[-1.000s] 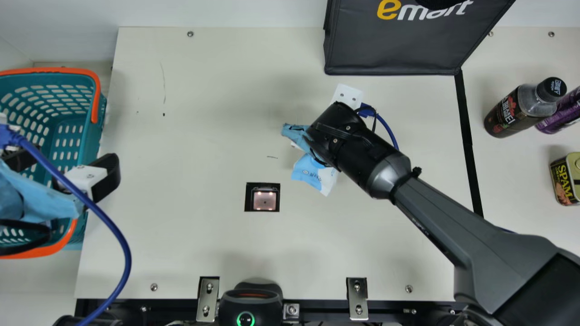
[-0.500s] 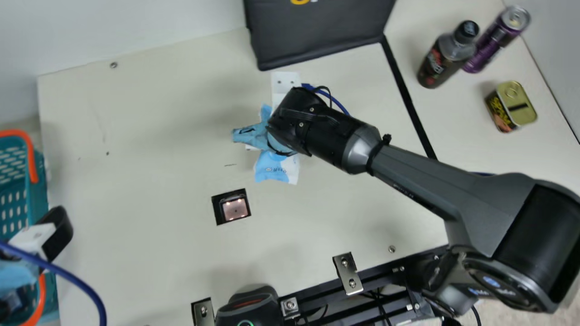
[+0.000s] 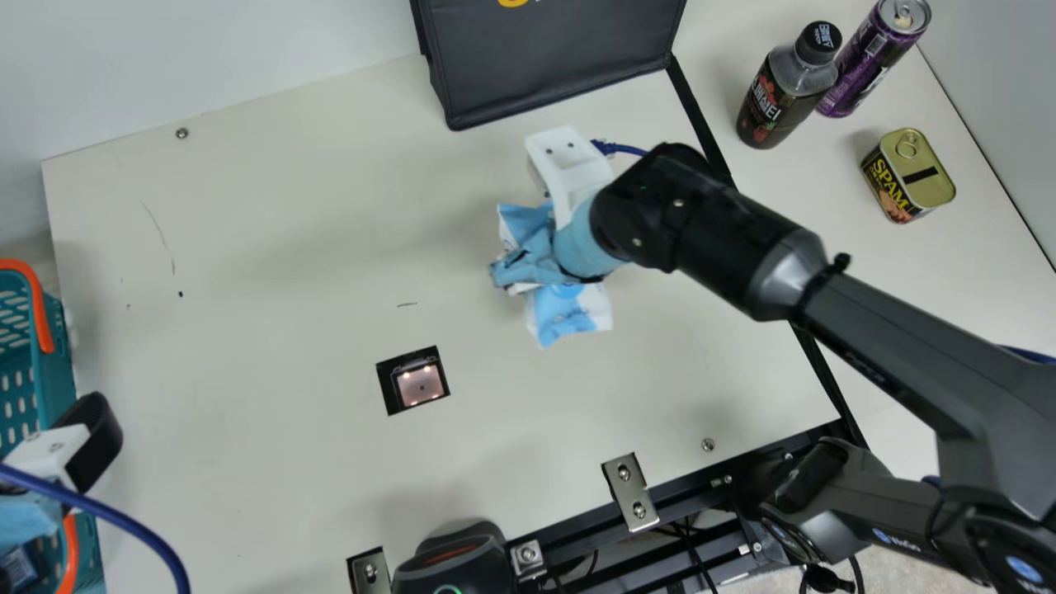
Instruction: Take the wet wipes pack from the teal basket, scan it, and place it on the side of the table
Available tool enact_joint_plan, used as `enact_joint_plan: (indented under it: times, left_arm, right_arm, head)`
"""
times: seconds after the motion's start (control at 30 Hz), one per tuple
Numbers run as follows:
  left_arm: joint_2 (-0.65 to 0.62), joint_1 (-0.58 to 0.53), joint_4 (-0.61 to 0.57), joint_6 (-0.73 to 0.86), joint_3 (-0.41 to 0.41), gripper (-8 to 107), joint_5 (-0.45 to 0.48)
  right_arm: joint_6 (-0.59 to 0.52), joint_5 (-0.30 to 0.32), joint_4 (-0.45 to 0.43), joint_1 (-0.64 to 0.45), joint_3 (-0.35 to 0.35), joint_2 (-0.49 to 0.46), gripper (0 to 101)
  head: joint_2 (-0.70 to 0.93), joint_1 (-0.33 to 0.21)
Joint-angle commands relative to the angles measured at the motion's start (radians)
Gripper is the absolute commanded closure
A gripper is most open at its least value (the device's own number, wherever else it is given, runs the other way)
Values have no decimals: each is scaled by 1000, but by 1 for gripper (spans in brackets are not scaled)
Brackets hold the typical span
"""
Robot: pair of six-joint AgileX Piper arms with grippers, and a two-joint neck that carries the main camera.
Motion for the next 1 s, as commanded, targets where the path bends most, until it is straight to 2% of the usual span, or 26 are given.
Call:
enact_joint_plan:
  times: [0.0, 0.33, 0.73, 0.97]
  left_arm:
    - [0, 0, 0, 0, 0, 9, 0]
    - [0, 0, 0, 0, 0, 9, 0]
    - [0, 0, 0, 0, 0, 9, 0]
    - [0, 0, 0, 0, 0, 9, 0]
  right_arm:
    - [-204, 10, 21, -52, 24, -31, 101]
    - [-478, 75, 66, -275, 100, -137, 101]
    - [-711, 122, 93, -573, 173, -215, 101]
    - [-847, 132, 111, -758, 197, -225, 101]
  head:
    - [-2, -29]
    - [-2, -29]
    - [-2, -29]
    - [-2, -29]
